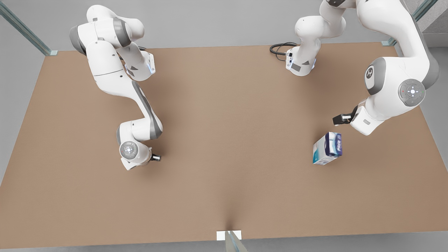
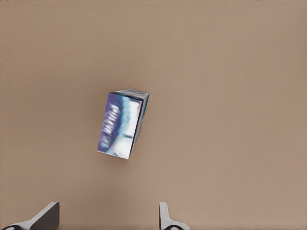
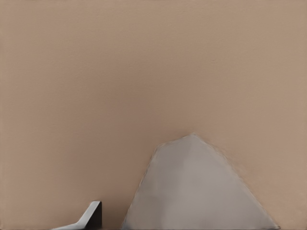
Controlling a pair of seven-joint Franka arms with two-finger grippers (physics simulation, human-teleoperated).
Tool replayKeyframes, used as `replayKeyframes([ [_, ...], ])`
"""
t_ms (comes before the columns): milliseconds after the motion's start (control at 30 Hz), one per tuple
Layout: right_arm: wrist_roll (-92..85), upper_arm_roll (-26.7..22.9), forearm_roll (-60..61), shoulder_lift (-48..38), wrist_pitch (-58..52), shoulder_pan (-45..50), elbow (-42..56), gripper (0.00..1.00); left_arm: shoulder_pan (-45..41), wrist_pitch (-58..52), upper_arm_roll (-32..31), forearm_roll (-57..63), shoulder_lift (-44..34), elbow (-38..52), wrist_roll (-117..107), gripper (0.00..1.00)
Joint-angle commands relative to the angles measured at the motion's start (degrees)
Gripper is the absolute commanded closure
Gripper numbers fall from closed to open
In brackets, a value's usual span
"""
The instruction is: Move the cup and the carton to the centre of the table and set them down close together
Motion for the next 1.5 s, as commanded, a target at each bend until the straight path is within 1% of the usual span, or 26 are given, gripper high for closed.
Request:
replayKeyframes([
  [0,0.06,-0.02,0.33,0.02,-0.1,0.0,0.0,0.79,-0.01,-0.05,-0.02,0.02,0.0,0.0,0.0,0.0],
  [100,-1.7,-0.64,0.42,0.11,-2.29,0.0,2.37,0.79,-0.01,0.04,-0.02,0.03,0.08,0.0,0.0,0.0],
  [433,-1.26,0.06,0.42,-1.56,-2.21,0.09,1.85,0.79,-0.01,0.04,0.06,0.03,-0.27,0.0,0.0,0.0],
  [533,-0.38,1.82,0.42,-3.05,-3.08,0.09,1.84,0.79,-0.01,0.04,0.06,0.2,-0.27,0.0,0.0,0.0],
  [633,3.05,5.69,0.42,-4.11,-3.26,0.0,1.93,0.79,-0.01,-0.05,0.06,0.99,-0.36,0.0,0.0,0.0],
  [733,3.93,8.32,2.44,-4.11,-2.38,0.0,2.64,0.79,-0.01,-0.05,0.06,0.99,-0.36,0.0,-0.09,0.0],
  [833,7.79,11.31,2.44,-3.41,-1.77,0.09,6.76,0.79,-0.01,0.04,0.06,0.99,-0.36,0.0,-0.09,0.0],
  [867,10.34,12.72,2.18,-2.44,-1.15,0.44,8.96,0.79,-0.01,0.83,-0.02,0.99,-0.36,0.0,-0.09,0.0],
  [1000,16.58,13.6,0.16,2.3,-1.41,3.34,18.72,0.79,-0.01,1.53,-0.02,0.91,-0.27,-0.26,-0.09,0.0],
  [1033,16.67,13.51,0.16,4.5,-1.94,4.3,22.41,0.79,-0.01,4.86,-0.46,0.82,-1.58,-3.42,0.52,0.0],
  [1100,20.28,13.25,-4.06,9.51,-2.29,6.59,30.93,0.79,0.08,13.74,-0.46,0.99,-1.67,-9.49,4.56,0.0],
  [1133,20.28,13.07,-3.97,11.7,-2.21,7.3,32.69,0.79,0.43,14.54,-0.46,0.99,-1.59,-9.93,9.83,0.0],
  [1167,20.28,12.11,-4.23,14.25,-2.29,9.23,36.47,0.79,0.43,14.72,-0.46,1.08,-0.36,-9.84,10.55,0.0],
  [1233,20.36,11.75,-5.73,20.14,-2.65,11.34,45.52,0.79,0.43,14.72,-0.03,1.08,3.69,-5.71,10.63,0.0],
  [1267,20.36,11.75,-5.73,23.4,-2.56,12.22,50.71,0.79,0.43,14.8,-0.02,1.34,5.44,-5.36,11.6,0.0],
  [1333,19.22,11.75,-5.82,28.76,-0.98,14.06,57.56,0.79,1.22,15.42,-0.02,2.4,8.08,-3.87,14.06,0.0],
  [1367,17.73,12.02,-5.73,29.82,3.24,14.59,57.83,0.79,1.22,15.51,-0.11,2.22,8.34,-3.87,14.15,0.0],
  [1400,15.8,12.46,-5.73,31.66,4.3,15.12,60.38,0.79,1.22,15.94,-0.11,2.31,9.14,-3.87,15.91,0.0],
  [1467,11.84,12.37,-5.73,33.16,6.93,17.84,61.17,0.79,1.22,17.53,-0.11,2.05,10.19,-3.87,16.08,0.0],
])
